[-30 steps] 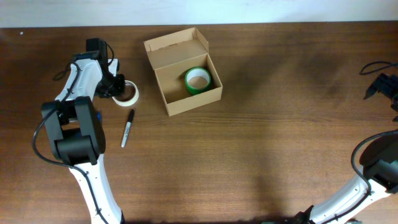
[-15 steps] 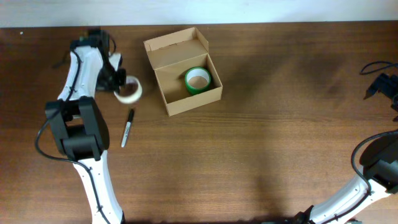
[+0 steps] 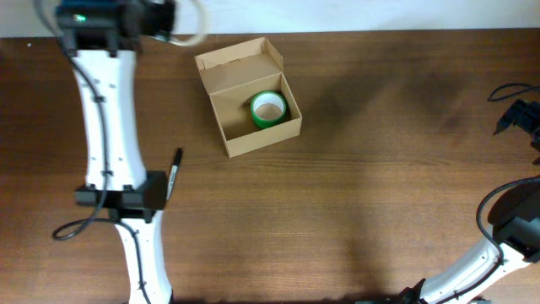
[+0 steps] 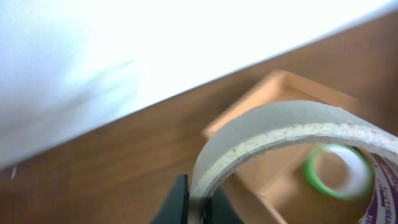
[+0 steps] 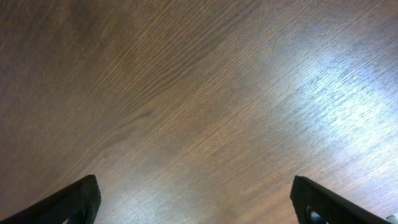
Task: Pack container
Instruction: 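Carry the white tape with the left gripper onto the green tape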
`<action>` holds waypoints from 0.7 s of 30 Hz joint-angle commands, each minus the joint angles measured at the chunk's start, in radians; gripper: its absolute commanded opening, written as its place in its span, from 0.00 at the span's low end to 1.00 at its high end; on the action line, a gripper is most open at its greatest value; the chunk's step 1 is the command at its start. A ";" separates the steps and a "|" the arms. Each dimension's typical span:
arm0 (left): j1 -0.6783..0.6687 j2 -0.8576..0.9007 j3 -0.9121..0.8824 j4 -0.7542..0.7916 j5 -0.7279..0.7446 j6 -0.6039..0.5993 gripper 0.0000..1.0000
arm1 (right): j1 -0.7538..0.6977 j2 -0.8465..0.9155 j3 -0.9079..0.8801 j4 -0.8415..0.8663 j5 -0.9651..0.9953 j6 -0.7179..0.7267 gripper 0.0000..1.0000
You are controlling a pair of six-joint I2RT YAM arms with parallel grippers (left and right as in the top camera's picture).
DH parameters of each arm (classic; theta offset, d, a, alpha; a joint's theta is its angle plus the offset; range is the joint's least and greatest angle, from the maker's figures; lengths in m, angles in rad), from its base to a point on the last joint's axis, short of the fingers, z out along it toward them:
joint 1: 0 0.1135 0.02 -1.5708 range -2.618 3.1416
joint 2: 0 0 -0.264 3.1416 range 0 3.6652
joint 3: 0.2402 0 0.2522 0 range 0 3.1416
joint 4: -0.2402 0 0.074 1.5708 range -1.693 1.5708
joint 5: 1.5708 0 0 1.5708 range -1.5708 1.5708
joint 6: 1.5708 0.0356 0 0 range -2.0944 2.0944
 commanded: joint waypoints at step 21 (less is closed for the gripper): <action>-0.267 0.041 -0.545 0.231 -0.010 0.139 0.02 | 0.001 0.002 -0.004 0.000 -0.010 0.005 0.99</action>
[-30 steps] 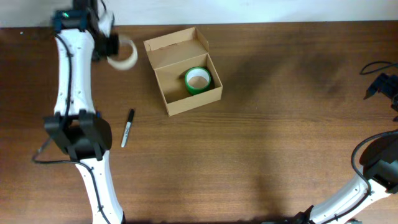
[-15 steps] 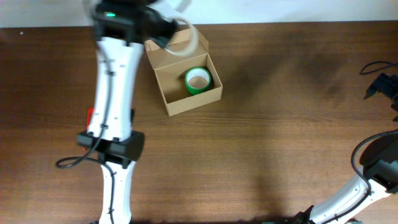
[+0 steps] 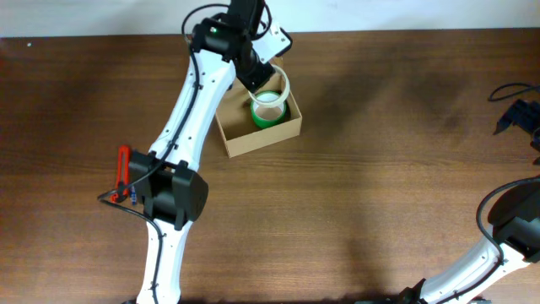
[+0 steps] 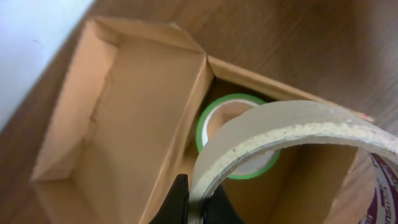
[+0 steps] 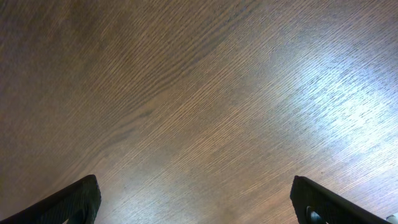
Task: Pack container
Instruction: 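Carry the white tape with the left gripper onto the green tape, then release the white tape in the box and withdraw the left gripper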
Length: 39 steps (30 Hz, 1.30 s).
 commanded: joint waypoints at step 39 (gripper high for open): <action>0.005 0.181 -0.014 0.079 -0.027 -0.037 0.02 | 0.001 0.002 -0.004 0.000 -0.010 0.004 0.99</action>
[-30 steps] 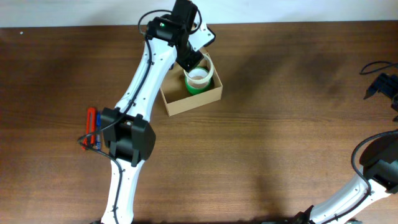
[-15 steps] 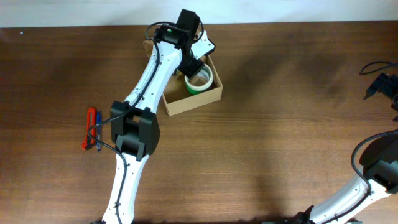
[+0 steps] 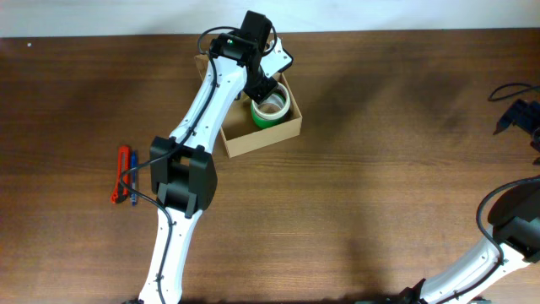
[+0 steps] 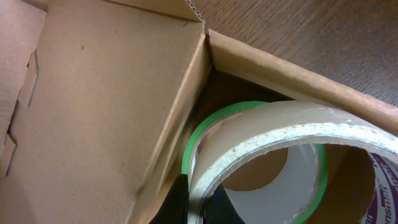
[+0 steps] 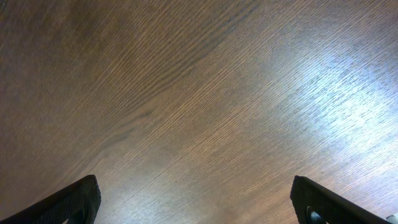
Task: Pack container
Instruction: 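Release the white tape in the box and withdraw the left gripper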
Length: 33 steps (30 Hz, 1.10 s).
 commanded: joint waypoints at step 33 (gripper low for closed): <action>0.065 -0.380 0.286 -0.236 -0.345 -0.093 0.44 | 0.001 0.002 -0.004 0.000 -0.010 0.005 0.99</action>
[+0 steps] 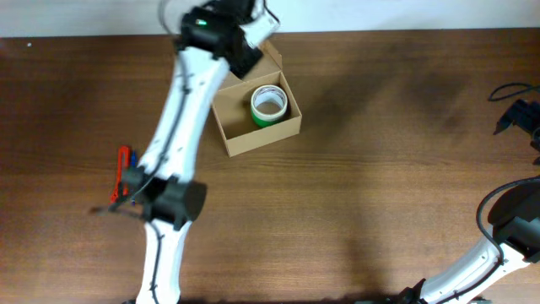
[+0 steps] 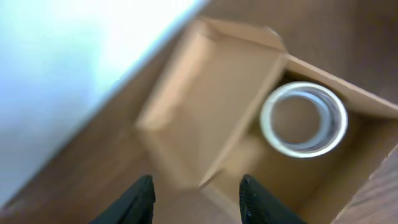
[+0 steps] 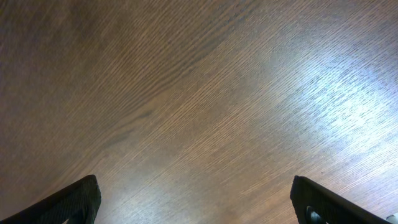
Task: Pack container
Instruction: 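Release the white tape in the box and withdraw the left gripper, then lower the left gripper onto the red box cutter and grasp it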
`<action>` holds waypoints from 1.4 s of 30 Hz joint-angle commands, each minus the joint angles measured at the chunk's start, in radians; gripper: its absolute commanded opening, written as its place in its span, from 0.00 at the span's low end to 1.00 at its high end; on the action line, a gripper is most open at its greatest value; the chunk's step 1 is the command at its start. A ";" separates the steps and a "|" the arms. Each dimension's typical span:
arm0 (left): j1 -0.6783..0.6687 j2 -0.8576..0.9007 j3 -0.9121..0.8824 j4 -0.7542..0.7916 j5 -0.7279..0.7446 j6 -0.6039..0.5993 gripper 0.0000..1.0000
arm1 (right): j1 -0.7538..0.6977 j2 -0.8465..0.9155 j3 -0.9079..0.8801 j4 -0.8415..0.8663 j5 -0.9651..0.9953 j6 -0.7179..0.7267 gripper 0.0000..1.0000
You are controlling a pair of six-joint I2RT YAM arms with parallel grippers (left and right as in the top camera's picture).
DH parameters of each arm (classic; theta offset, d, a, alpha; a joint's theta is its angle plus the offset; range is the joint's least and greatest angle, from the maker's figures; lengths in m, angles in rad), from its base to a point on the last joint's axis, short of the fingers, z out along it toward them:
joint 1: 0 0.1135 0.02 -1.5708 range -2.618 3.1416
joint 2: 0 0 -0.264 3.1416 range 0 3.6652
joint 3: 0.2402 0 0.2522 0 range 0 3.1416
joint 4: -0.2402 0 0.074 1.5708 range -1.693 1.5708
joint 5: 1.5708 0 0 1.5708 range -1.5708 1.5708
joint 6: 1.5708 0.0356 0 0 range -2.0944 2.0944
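An open cardboard box (image 1: 238, 127) stands at the back of the table, its lid flap folded toward the wall. Inside it lies a clear tape roll (image 1: 269, 101) stacked on a green tape roll (image 1: 257, 113). In the left wrist view the clear roll (image 2: 303, 119) shows in the box (image 2: 367, 134), blurred. My left gripper (image 2: 196, 202) is open and empty, raised above the box's back-left corner. My right gripper (image 3: 198, 202) is open over bare wood, far to the right.
Red and blue pens (image 1: 125, 169) lie at the left, beside the left arm's lower part. The white wall runs along the table's back edge. A dark cable (image 1: 506, 91) sits at the right edge.
My left gripper has let go of the clear tape roll, which now lies on the green roll in the box. The gripper has risen and moved back-left. The right arm has not moved.
My left gripper held the clear tape roll near the wall, left of the box. It then carried the roll over the box, then had it low on the green roll inside. Now the roll is left there and the gripper is open above.
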 commanded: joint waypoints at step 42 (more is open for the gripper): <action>0.761 -0.415 -1.409 0.441 0.206 -0.108 0.70 | 0.001 0.002 -0.004 0.000 -0.010 0.004 0.99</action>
